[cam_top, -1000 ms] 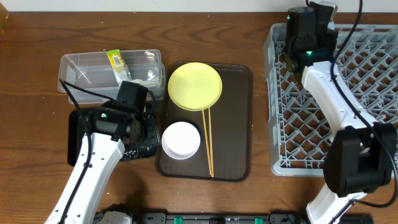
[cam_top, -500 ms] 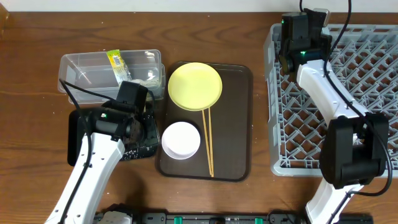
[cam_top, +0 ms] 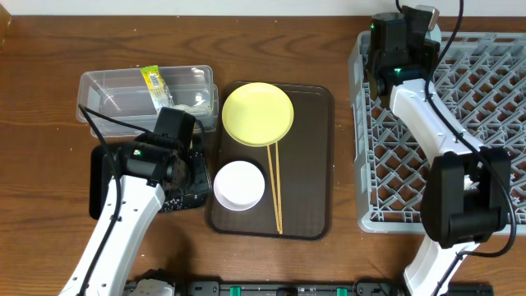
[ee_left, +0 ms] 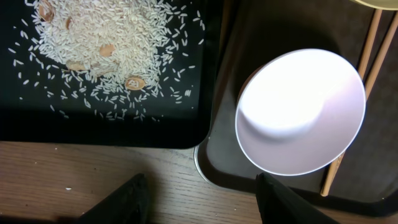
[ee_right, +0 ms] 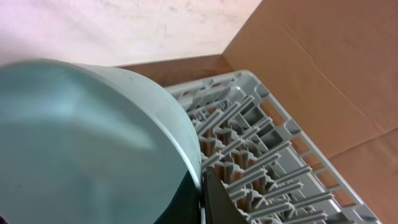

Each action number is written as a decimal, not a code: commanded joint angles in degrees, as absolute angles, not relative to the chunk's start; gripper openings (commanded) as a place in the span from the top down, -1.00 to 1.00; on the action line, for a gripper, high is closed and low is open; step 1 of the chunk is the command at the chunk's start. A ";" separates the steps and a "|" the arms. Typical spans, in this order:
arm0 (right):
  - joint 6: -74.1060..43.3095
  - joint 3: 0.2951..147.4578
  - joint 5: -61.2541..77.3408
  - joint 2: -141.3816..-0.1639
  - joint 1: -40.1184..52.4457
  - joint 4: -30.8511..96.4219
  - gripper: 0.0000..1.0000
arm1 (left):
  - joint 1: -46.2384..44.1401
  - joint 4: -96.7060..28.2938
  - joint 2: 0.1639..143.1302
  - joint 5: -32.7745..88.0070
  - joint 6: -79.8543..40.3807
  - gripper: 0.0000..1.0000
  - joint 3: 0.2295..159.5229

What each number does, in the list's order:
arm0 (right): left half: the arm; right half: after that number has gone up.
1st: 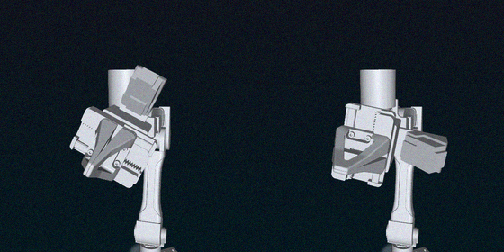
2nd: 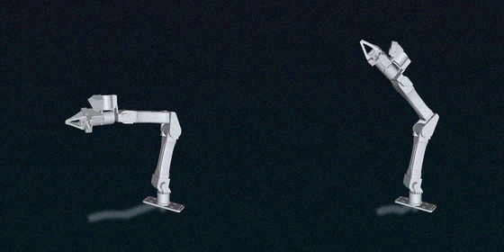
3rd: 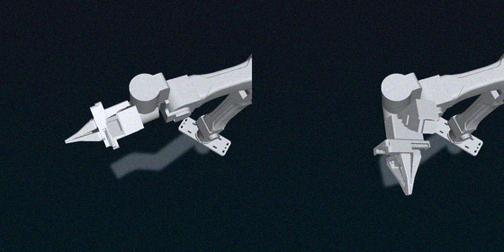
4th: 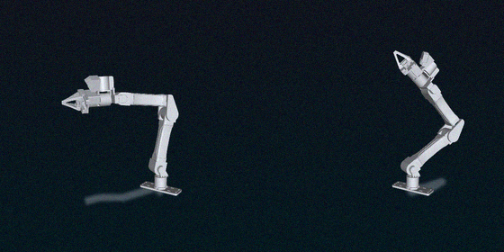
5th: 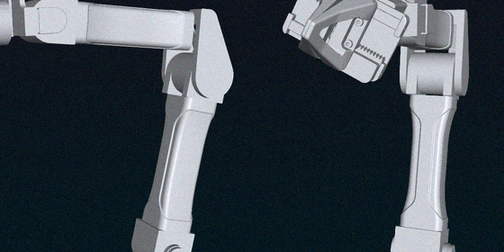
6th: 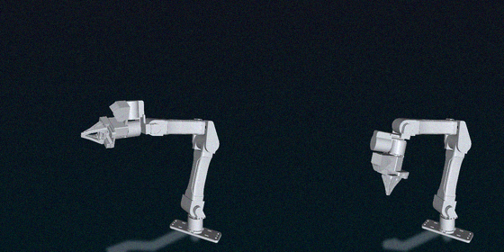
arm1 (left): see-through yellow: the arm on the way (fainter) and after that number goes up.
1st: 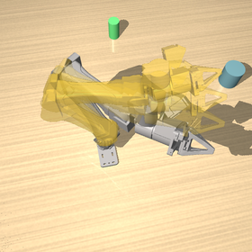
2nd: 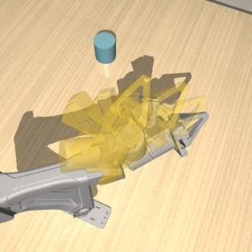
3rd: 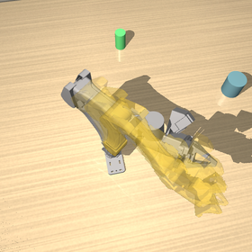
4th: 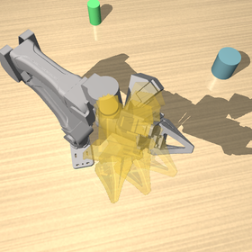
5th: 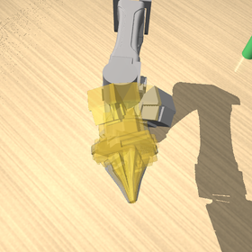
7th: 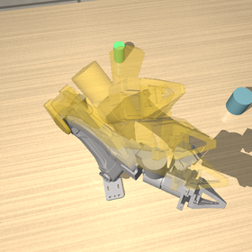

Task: Sort waste into correct bins and load items into the dishwasher rack
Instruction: 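Carry the blue bowl into the rack and release it with the right gripper, then reach the right gripper to the pink bowl and grasp its rim, then carry the pink bowl into the rack and release it, then reach the right gripper to the yellow plate edge and grasp it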

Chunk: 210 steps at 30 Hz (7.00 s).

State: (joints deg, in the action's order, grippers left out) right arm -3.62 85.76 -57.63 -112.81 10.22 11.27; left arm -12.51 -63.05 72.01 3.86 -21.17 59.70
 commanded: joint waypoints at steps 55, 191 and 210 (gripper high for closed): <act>-10.50 86.02 7.75 -93.73 22.37 53.12 0.13 | -6.00 -66.28 70.26 0.34 -22.46 -0.18 60.12; -17.52 87.85 -29.43 -99.48 8.36 46.04 -0.01 | 11.88 -69.01 67.51 0.62 -24.12 -0.61 60.12; -21.43 87.85 2.35 -102.96 24.43 39.20 -0.17 | 11.88 -68.99 67.51 0.62 -24.10 -0.61 60.12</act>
